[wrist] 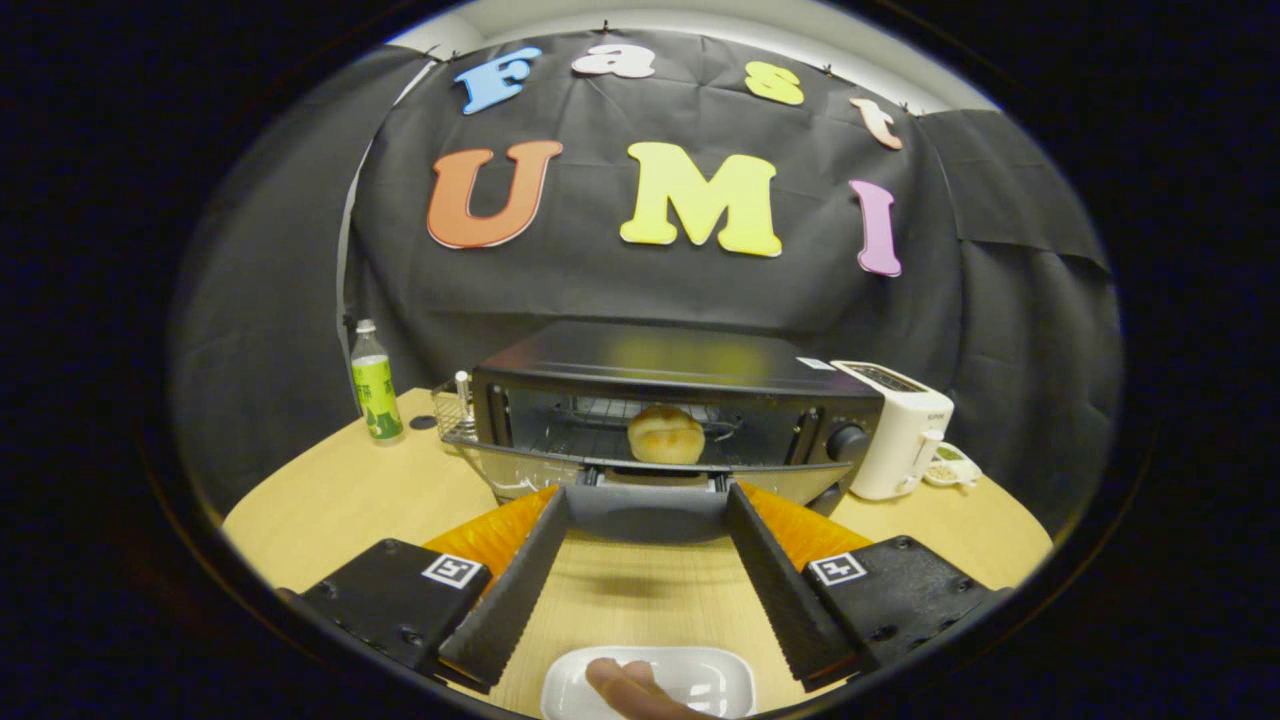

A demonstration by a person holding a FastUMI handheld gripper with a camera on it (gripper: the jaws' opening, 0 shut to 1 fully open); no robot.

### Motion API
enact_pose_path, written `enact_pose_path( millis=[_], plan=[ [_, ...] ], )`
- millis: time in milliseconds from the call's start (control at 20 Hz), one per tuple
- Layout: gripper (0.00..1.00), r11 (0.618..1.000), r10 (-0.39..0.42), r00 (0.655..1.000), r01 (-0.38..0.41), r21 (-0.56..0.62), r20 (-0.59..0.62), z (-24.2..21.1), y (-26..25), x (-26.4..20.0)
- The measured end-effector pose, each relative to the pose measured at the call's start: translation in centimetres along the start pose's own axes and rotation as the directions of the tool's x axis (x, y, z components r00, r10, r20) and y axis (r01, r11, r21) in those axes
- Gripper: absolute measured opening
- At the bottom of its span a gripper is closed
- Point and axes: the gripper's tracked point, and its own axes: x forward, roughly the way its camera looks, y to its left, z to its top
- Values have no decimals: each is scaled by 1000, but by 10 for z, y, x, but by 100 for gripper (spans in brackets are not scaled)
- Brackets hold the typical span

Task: Open the toaster oven, put the food inside, and close the toaster oven door.

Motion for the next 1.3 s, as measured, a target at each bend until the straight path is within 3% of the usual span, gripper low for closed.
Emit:
enact_pose_path(
  millis=[300,600,900,1300],
  plan=[
    [100,999,-23,998,25,-30,50,26,7,-17],
    [100,999,-33,997,31,27,71,66,5,-76],
    [100,997,-75,975,71,25,211,138,-6,-164],
    [100,998,10,940,11,-60,342,166,-21,-304]
  ],
)
